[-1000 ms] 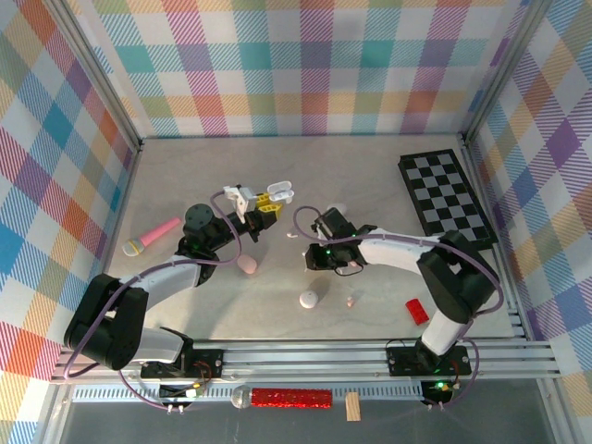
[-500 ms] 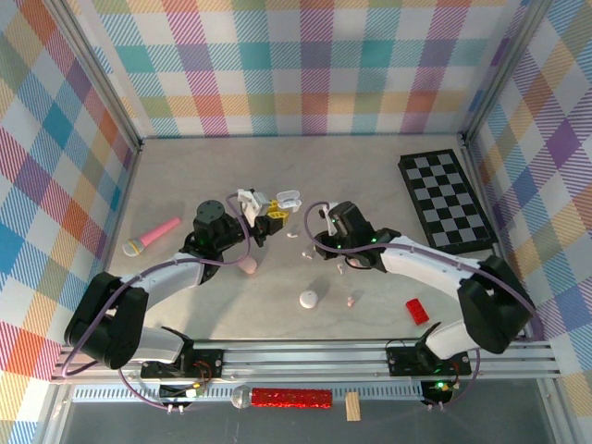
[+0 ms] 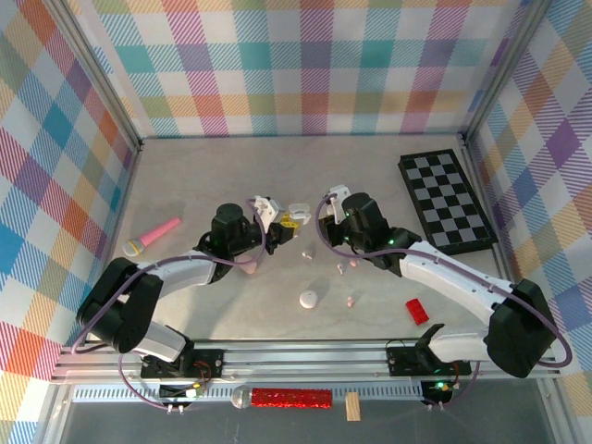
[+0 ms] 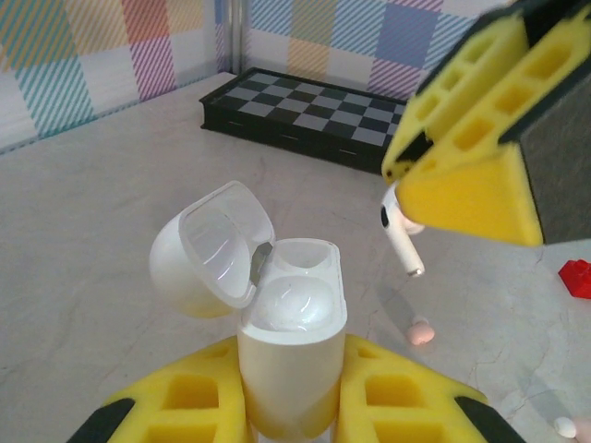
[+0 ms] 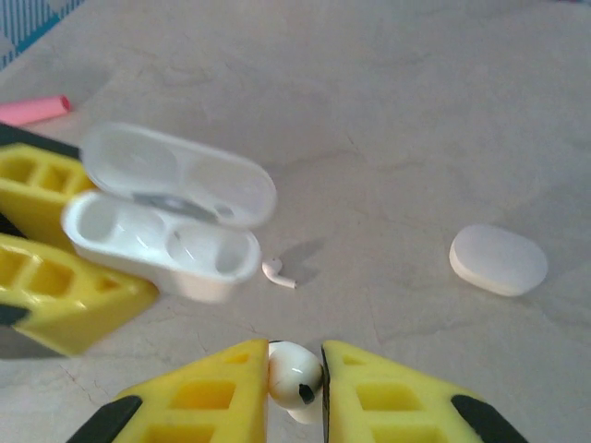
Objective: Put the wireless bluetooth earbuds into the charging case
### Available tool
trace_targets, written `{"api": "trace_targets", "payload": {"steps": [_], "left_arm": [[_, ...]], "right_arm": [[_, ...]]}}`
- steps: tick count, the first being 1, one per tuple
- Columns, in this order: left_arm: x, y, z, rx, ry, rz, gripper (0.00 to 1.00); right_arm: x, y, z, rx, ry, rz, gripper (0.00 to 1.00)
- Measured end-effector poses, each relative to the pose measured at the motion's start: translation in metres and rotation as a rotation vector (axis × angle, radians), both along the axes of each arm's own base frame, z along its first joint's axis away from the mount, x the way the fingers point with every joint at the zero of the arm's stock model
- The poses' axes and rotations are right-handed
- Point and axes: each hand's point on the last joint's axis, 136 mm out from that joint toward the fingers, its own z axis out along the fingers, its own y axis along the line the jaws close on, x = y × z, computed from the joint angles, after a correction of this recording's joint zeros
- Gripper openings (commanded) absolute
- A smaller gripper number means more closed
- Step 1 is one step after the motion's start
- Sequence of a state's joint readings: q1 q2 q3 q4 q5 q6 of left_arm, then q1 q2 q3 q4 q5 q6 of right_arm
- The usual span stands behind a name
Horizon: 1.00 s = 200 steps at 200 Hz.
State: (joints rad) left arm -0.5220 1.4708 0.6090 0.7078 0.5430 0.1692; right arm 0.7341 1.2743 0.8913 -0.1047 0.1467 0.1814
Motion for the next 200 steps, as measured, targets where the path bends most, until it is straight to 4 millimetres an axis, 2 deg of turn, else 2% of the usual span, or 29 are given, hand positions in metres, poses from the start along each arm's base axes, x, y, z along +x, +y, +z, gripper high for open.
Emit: {"api": "trace_targets", "payload": {"steps": [77,144,200], "left_arm": [[-0.014,-0.026,-0.002,-0.005,0.027,-0.062,0.14],[-0.012,-0.034,0.007,-0.036,0.048,-0.067,0.13],[-0.009,-0.036,0.005,-0.044,0.080,-0.060,0.13]], "right_arm": [[0.006,0.007,0.025,0.025,-0.056,0.021,0.20],[0.006,0.012,0.019,0.014,-0.046,0.044,0.20],[0.006,0.017,0.021,0.036,-0.049,0.067,0.21]]}}
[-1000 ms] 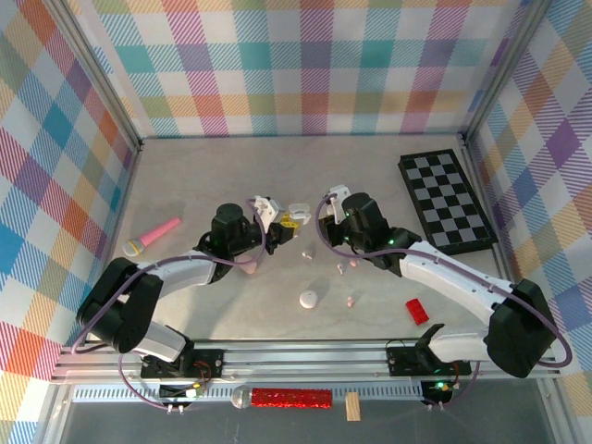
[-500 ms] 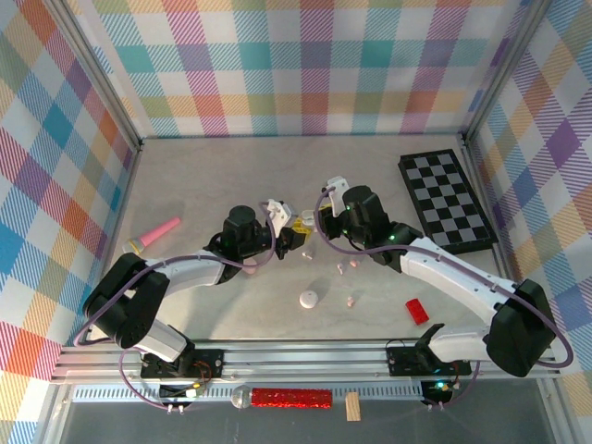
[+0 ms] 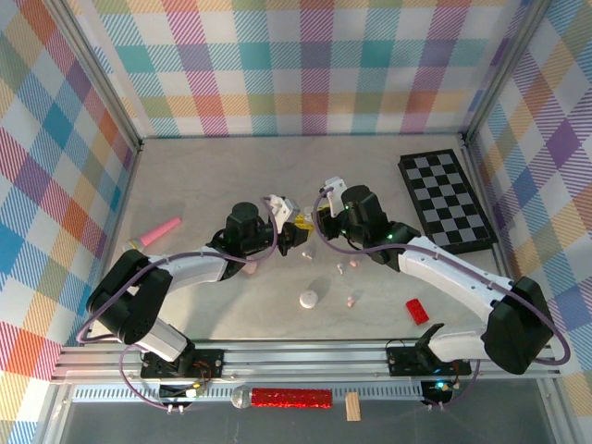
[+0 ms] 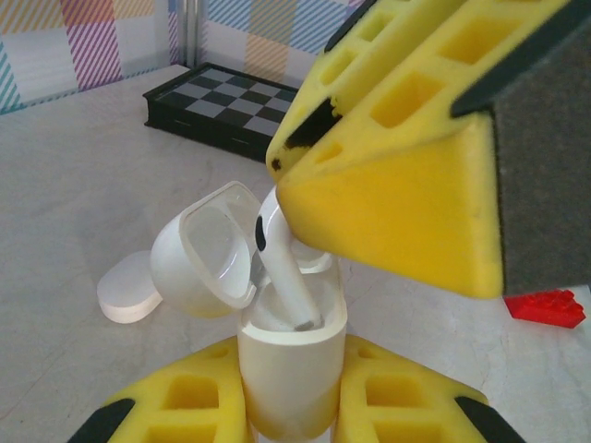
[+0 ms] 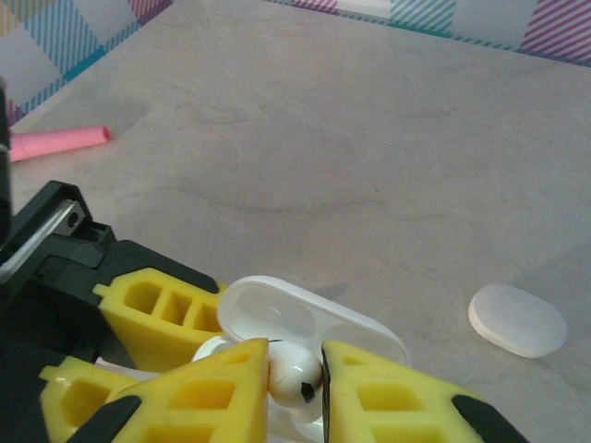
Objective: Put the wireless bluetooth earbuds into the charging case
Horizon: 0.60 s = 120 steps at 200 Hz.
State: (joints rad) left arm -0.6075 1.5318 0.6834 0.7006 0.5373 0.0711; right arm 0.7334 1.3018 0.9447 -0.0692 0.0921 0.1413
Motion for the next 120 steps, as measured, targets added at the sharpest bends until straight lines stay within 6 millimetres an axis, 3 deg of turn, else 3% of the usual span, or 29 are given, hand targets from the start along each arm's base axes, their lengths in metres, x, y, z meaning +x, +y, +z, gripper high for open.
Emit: {"api": "trace_targets", "payload": {"steps": [46,93,120], "left_arm": [[0.000,-0.001,0.001,-0.003,0.002,0.000,0.13],[0.001,-0.001,0.002,-0.002,0.003,0.001,0.14],[0.002,0.000,0.002,-0.001,0.001,0.006,0.14]], "right_arm": [[-0.001,0.006,-0.001,0.015,0.007,0.028,0.21],[-0.005,0.010,-0.002,0.026,0.019,0.055,0.29],[-0.002,0.005,0.000,0.063,0.050,0.024,0.44]]}}
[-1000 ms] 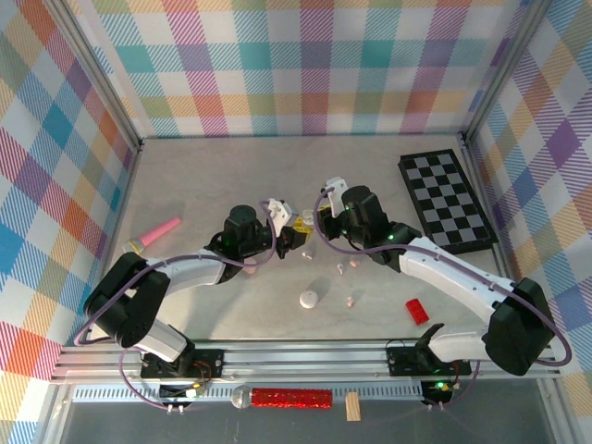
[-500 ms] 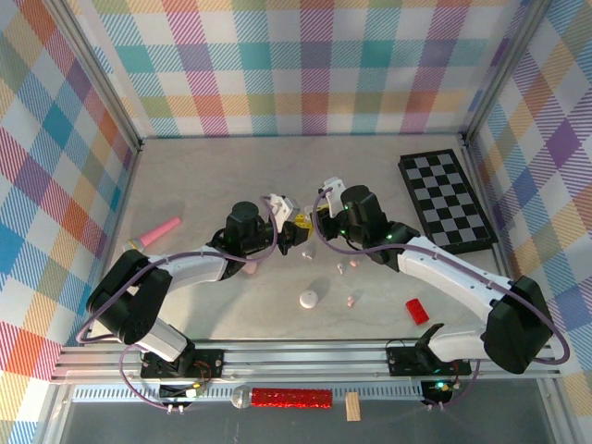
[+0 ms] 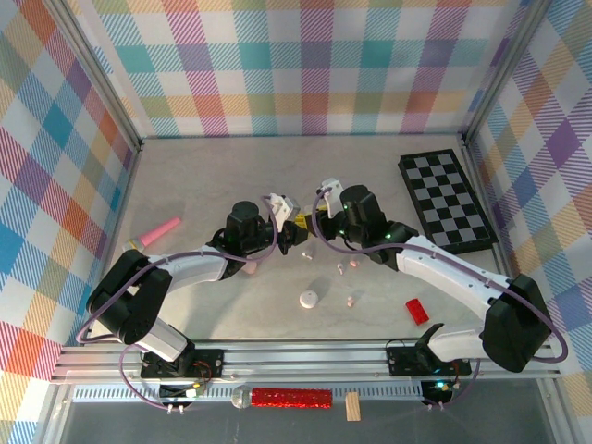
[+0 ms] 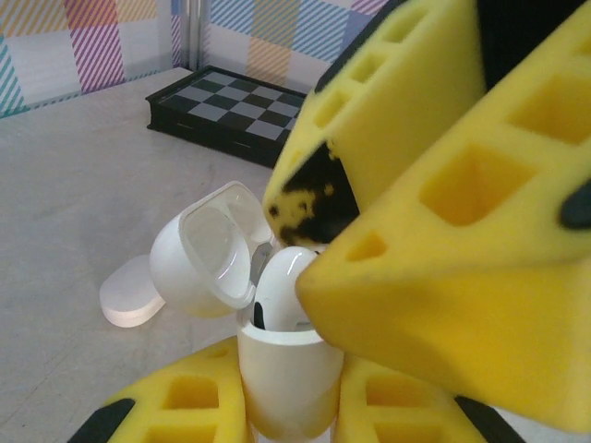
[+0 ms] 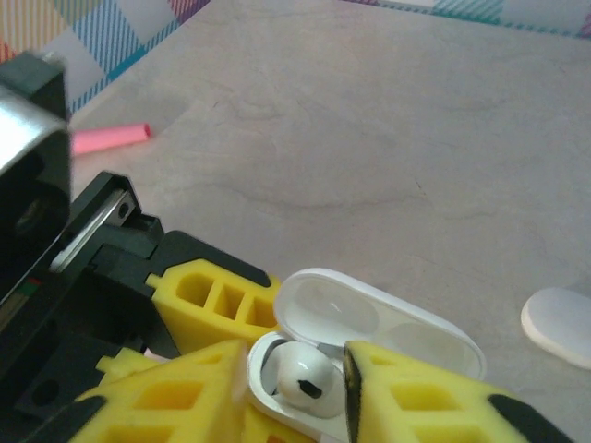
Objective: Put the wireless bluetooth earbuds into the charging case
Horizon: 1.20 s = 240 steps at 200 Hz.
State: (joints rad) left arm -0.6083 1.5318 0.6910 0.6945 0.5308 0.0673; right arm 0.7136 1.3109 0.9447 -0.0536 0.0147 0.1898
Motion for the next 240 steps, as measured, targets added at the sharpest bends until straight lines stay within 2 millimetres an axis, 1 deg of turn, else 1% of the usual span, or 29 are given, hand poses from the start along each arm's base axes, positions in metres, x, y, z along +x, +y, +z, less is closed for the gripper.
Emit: {"api": "trace_targets", "payload": {"steps": [17,37,54,67,82,98,120,138,148,160,175,199,218,240], "left_arm": [[0.001,0.000,0.000,0.001,-0.001,0.003,0.13],[0.003,0.001,0.003,-0.005,-0.014,0.017,0.13],[0.006,0.002,0.005,-0.014,-0.031,0.028,0.13],[0.008,0.005,0.004,-0.020,-0.041,0.042,0.13],[0.011,0.010,-0.002,-0.019,-0.042,0.062,0.13],[0.017,0.021,-0.007,-0.021,-0.035,0.100,0.13],[0.034,0.046,-0.010,-0.045,-0.035,0.206,0.12],[0.046,0.068,-0.012,-0.067,-0.031,0.295,0.12],[0.052,0.078,-0.013,-0.079,-0.027,0.337,0.12],[0.057,0.090,-0.013,-0.091,-0.026,0.382,0.12],[0.062,0.103,-0.015,-0.102,-0.019,0.430,0.12],[0.065,0.121,-0.013,-0.115,-0.013,0.481,0.12],[0.066,0.134,0.000,-0.140,-0.037,0.509,0.12],[0.066,0.142,0.018,-0.166,-0.073,0.525,0.12]], "right_arm": [[0.005,-0.009,0.008,0.038,0.009,-0.033,0.48],[0.009,-0.023,0.027,0.118,0.021,-0.073,0.54],[0.010,-0.035,0.041,0.194,0.043,-0.102,0.56],[0.009,-0.043,0.044,0.233,0.065,-0.123,0.58],[0.009,-0.053,0.039,0.256,0.105,-0.159,0.58],[0.006,-0.059,0.025,0.246,0.163,-0.189,0.60],[0.001,-0.060,-0.003,0.198,0.256,-0.194,0.60],[-0.002,-0.055,-0.038,0.136,0.363,-0.184,0.60],[-0.005,-0.053,-0.064,0.082,0.437,-0.183,0.60],[-0.010,-0.048,-0.090,0.014,0.518,-0.178,0.60],[-0.015,-0.037,-0.112,-0.061,0.585,-0.151,0.59],[-0.017,-0.012,-0.129,-0.129,0.624,-0.091,0.52],[-0.017,0.007,-0.139,-0.168,0.630,-0.046,0.46],[-0.015,0.021,-0.152,-0.207,0.643,-0.014,0.40]]}}
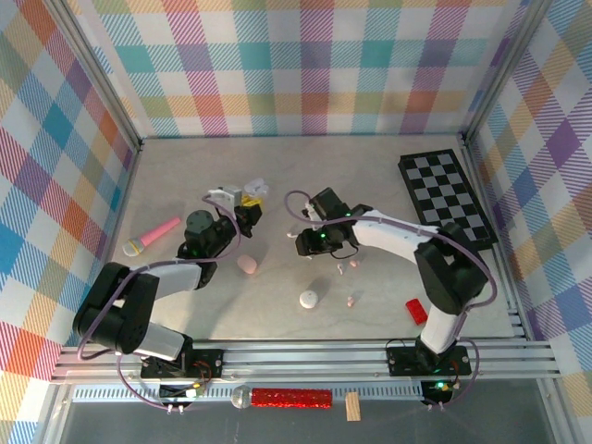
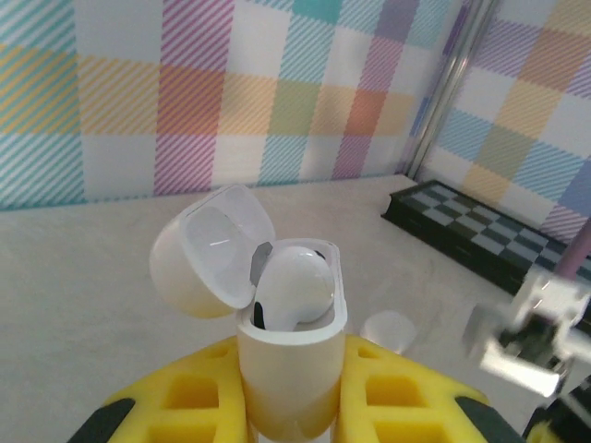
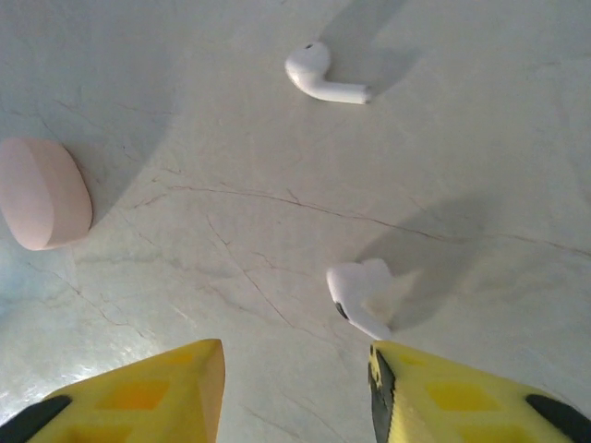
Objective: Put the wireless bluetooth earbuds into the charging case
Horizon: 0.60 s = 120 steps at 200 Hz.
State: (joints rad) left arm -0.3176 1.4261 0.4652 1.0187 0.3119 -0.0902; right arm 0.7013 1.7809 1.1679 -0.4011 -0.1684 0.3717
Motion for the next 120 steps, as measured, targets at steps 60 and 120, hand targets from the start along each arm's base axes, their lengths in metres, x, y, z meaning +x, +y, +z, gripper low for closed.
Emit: {"api": "trace_targets", "payload": {"steps": [60,120], "left_arm": [[-0.006,0.005,0.003,0.007,0.006,0.018,0.13],[-0.009,0.007,-0.004,0.021,0.033,0.023,0.13]], "right_arm": [[0.003,0.000,-0.031,-0.077,0.055,0.030,0.36],[0.002,-0.004,-0.044,-0.111,0.073,0.031,0.23]]}}
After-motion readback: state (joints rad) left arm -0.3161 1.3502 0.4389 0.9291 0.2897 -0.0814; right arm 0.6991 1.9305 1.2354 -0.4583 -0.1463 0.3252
